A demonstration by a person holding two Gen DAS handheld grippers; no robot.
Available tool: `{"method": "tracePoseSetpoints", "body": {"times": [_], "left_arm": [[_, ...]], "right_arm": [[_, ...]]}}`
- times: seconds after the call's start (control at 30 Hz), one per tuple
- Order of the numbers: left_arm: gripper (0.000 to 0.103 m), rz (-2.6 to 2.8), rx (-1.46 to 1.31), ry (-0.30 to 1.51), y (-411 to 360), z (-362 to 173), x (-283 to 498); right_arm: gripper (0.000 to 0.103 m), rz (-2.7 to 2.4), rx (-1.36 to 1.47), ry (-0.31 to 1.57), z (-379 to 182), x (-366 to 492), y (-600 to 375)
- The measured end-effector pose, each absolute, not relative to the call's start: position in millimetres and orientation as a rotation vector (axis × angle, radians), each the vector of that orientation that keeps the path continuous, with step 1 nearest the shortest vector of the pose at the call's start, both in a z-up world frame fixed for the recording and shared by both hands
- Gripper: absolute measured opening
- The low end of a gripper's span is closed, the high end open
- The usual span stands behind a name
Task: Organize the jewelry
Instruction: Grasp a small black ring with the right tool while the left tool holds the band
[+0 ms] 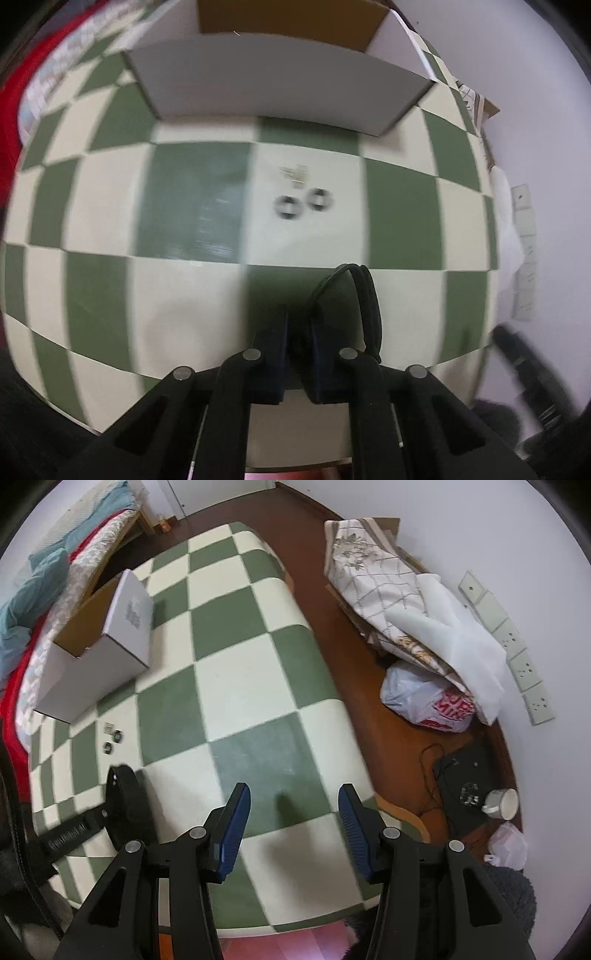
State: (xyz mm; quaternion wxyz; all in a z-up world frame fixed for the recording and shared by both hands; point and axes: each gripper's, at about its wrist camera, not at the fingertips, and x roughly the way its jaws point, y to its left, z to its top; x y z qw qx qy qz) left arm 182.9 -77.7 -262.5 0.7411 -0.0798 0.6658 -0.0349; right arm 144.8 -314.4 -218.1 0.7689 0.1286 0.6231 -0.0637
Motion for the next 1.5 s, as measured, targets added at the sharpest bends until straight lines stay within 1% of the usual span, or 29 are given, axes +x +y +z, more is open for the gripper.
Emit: {"method": "tracePoseSetpoints", "body": {"times": [0.23,0.3,0.37,0.43,0.47,0.7,0.77,0.93,1.07,1.17,1.2,1.5], "left_arm": [[0.008,0.055,-0.034,1.387,-7.7,-258.0,176.9],[0.008,0.077,-0.034,1.379,5.9,-258.7,178.9],[0.008,0.089,-0.033,1.376,15.0,-260.5,181.4],[0.008,0.086,-0.044,1.377,23.2,-261.5,183.2],[0.008,0.085,-0.045,1.376,26.1,-260.6,183.4],[0.008,0.065,-0.083,1.373,30.8,-260.1,186.6],[0.008,0.062,-0.081,1.369,31.4,-259.8,185.4],[0.008,0.059,-0.083,1.366,31.6,-260.8,189.3],[0.008,0.060,-0.080,1.363,30.8,-261.7,192.7],[0.008,0.061,-0.082,1.365,29.8,-261.6,191.7],[0.008,0.060,-0.082,1.365,29.6,-261.5,190.9],[0.008,0.055,-0.084,1.348,34.9,-256.7,189.7]], "right_arm": [[0.051,0.100,0.419,1.325,-219.4,164.7,-271.4],[0.045,0.144,0.429,1.328,-224.0,174.1,-252.8],[0.044,0.187,0.430,1.328,-230.2,185.5,-231.3],[0.040,0.216,0.415,1.323,-235.9,196.2,-214.2],[0.036,0.223,0.410,1.324,-238.6,200.2,-207.5],[0.032,0.215,0.324,1.332,-253.9,225.4,-174.1],[0.030,0.205,0.277,1.325,-254.3,228.4,-168.4],[0.016,0.181,0.200,1.313,-254.4,228.4,-162.1],[0.014,0.182,0.107,1.299,-253.0,222.1,-151.7],[0.010,0.178,0.066,1.286,-252.8,219.3,-147.2],[0.000,0.178,0.065,1.282,-253.5,218.8,-145.2],[0.000,0.188,0.275,1.260,-242.6,205.8,-178.3]]}}
